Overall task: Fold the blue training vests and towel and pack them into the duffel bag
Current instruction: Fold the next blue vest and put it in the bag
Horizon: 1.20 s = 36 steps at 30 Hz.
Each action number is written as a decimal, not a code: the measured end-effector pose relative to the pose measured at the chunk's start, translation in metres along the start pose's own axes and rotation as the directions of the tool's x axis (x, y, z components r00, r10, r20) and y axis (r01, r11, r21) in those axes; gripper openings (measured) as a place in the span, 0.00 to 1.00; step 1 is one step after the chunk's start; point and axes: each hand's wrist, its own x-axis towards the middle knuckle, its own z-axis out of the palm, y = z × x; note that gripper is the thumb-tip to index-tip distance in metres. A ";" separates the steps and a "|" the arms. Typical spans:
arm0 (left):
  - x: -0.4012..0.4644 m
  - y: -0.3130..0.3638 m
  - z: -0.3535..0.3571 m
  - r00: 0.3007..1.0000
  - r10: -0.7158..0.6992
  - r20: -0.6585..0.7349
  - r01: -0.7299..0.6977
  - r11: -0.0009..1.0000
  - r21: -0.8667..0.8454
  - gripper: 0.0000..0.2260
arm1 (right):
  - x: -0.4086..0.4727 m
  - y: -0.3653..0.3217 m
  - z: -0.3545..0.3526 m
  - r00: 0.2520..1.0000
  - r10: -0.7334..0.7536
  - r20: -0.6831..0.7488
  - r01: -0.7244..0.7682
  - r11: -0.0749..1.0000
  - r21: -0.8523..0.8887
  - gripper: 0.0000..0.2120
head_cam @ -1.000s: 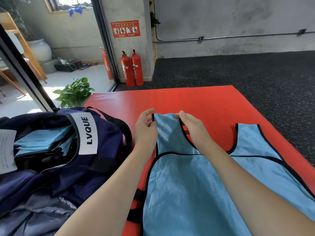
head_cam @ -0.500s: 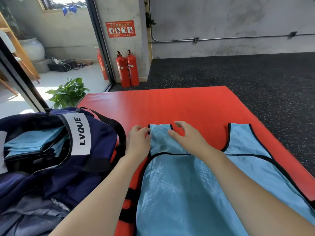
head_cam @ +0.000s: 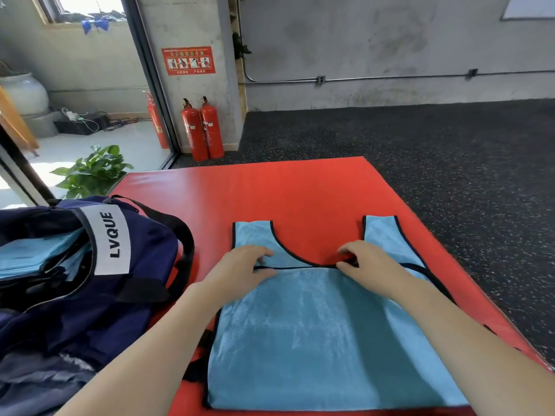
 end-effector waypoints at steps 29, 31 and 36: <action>0.013 0.002 -0.043 0.913 -0.324 -0.250 0.258 0.930 -0.262 0.04 | -0.013 0.094 -0.083 0.901 0.300 -0.314 -0.158 0.900 0.406 0.06; 0.017 -0.003 -0.025 0.907 -0.368 -0.205 0.313 0.915 -0.254 0.08 | -0.009 0.097 -0.069 0.919 0.318 -0.232 -0.221 0.904 0.367 0.07; 0.017 -0.011 -0.009 0.929 -0.330 -0.164 0.305 0.938 -0.162 0.06 | -0.009 0.098 -0.052 0.940 0.307 -0.145 -0.267 0.932 0.245 0.03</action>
